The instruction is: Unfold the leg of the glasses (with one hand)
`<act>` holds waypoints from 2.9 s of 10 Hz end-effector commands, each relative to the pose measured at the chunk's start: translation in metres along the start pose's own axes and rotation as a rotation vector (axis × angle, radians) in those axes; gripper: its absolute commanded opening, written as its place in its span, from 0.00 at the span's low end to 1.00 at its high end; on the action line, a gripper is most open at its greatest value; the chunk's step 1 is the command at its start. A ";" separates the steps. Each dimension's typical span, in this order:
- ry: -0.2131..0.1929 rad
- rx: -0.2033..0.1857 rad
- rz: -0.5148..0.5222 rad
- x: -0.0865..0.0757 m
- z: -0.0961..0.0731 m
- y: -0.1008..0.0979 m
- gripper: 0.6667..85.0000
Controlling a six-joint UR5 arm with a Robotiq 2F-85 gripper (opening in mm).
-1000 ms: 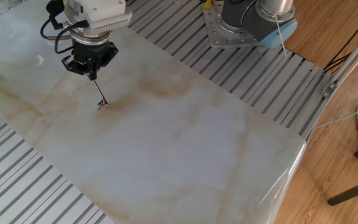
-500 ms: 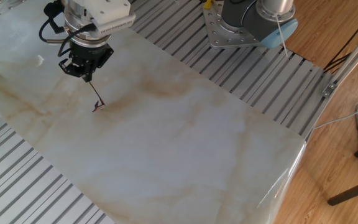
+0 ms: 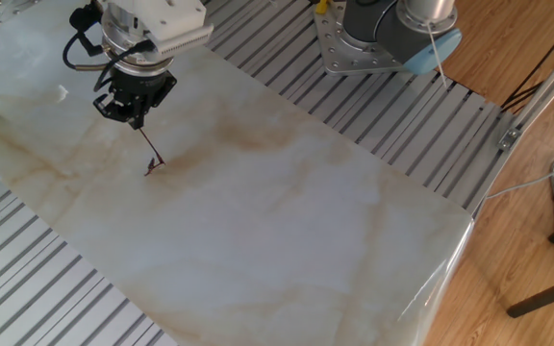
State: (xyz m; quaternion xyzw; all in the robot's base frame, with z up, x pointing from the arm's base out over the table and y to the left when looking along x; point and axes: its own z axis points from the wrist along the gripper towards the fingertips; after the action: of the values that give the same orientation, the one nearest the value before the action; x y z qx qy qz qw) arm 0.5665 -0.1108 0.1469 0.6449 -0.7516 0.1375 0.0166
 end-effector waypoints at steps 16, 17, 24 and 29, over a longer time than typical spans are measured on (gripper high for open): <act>-0.031 0.003 0.016 -0.008 0.005 -0.001 0.26; -0.033 0.005 0.015 -0.008 0.005 -0.001 0.33; -0.065 -0.022 0.083 -0.008 -0.004 -0.001 0.33; -0.129 -0.058 0.144 -0.023 0.010 0.006 0.31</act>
State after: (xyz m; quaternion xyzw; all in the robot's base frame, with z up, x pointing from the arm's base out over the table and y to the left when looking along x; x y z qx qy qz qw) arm 0.5671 -0.0985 0.1399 0.6110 -0.7855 0.0982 -0.0087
